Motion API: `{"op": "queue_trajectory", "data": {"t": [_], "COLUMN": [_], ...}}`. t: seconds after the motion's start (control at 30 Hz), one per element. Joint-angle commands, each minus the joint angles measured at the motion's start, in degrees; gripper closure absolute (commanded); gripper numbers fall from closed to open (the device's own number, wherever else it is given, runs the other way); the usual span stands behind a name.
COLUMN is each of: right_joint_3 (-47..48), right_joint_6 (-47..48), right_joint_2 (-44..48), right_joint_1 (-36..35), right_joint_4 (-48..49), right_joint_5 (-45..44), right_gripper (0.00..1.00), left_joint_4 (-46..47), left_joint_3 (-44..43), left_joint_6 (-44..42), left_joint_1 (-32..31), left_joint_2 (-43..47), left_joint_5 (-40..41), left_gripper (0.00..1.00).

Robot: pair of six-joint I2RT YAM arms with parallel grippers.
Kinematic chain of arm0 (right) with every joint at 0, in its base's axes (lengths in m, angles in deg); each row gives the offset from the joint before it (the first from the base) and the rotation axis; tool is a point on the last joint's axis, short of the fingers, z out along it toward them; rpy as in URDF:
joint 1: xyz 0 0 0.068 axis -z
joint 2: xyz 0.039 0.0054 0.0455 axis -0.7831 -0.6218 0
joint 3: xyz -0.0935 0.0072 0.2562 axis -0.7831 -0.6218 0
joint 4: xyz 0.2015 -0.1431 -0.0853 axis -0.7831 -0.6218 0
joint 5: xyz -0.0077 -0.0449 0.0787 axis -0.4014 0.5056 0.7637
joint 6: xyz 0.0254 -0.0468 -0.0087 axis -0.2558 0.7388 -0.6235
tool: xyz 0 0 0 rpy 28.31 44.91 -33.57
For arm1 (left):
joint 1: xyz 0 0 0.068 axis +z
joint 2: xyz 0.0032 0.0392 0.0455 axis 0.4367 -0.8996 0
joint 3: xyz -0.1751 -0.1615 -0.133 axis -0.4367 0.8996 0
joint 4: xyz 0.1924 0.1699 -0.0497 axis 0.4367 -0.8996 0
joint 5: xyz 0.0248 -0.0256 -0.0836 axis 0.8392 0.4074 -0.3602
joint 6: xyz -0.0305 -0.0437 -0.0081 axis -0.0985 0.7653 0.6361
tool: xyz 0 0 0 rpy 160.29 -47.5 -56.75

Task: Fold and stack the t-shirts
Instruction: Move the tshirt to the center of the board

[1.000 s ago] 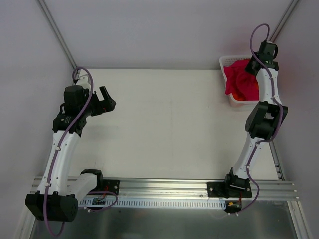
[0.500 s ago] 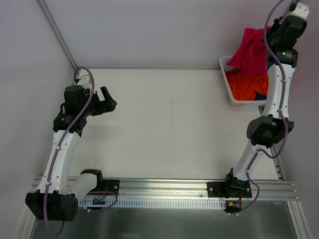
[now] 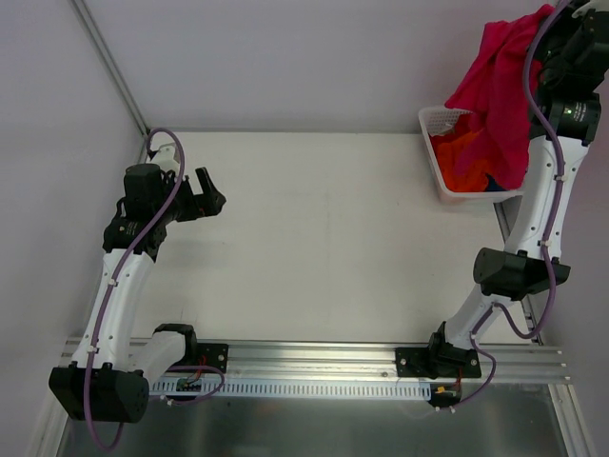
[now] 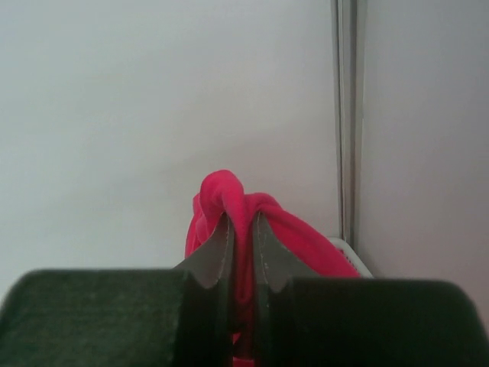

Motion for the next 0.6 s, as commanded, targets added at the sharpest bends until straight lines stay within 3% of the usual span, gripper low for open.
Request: {"op": "queue_trajectory", "data": {"t": [0.0, 0.2, 0.43, 0.53, 0.57], "right_joint_3": [0.62, -1.49, -3.60, -4.92, -5.36], "right_joint_6": [0.40, 0.14, -0.30, 6.88, 8.73], "right_joint_2": [2.75, 4.95, 5.92, 6.89, 6.89], "right_joint_1": [-0.41, -0.50, -3.74, -15.40, -23.45], "right_joint_4": [0.29, -0.68, -5.51, -9.46, -12.08], "right_joint_5": [2.12, 3.00, 12.48, 10.40, 8.91], "right_gripper": [0.99, 1.00, 1.00, 0.99, 0.99], "left_joint_4": [2.13, 2.13, 2.04, 2.13, 2.04], "left_joint_3": [-0.39, -0.56, 0.66, 2.15, 2.85], "left_joint_6": [-1.37, -1.54, 0.82, 2.41, 2.94], "left_joint_1": [-0.63, -0.63, -0.63, -0.46, -0.37], "left_joint_2": [0.63, 1.25, 2.21, 3.18, 3.27], "left_joint_5": [-1.75, -2.36, 0.18, 3.08, 6.04], "left_gripper": [0.01, 0.01, 0.01, 0.01, 0.01]}}
